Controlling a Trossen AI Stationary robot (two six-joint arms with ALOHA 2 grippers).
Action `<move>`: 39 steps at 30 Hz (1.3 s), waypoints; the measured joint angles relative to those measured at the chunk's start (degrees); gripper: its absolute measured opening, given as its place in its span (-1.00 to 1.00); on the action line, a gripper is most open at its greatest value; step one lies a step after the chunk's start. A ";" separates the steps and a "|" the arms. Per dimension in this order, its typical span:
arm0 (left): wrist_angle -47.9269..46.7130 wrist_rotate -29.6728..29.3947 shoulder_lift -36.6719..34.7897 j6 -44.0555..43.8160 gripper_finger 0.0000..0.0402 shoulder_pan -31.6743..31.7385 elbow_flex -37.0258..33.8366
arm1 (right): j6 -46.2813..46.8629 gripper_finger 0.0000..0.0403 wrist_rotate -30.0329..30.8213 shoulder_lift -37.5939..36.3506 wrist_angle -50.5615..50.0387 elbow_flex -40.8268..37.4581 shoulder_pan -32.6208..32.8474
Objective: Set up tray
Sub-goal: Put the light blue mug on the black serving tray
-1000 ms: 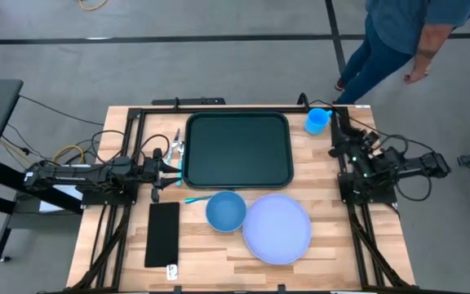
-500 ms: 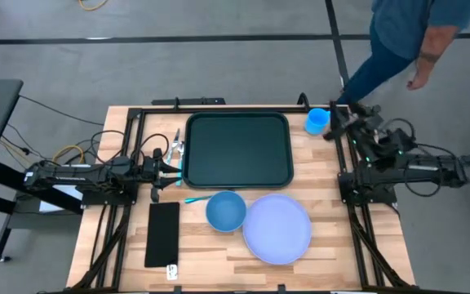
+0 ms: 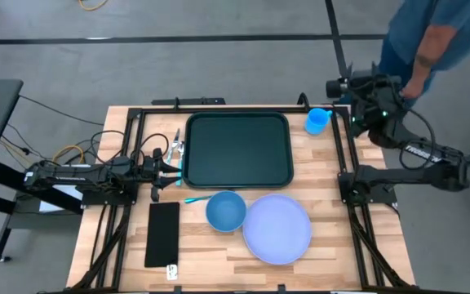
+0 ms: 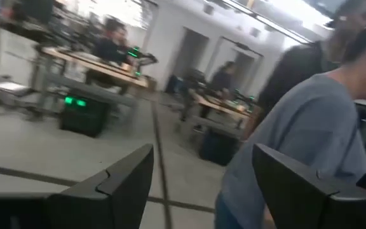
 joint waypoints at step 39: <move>-0.13 0.80 0.00 -11.17 -0.40 -0.02 0.01 | 43.51 0.29 -30.99 46.55 -63.61 40.49 -21.92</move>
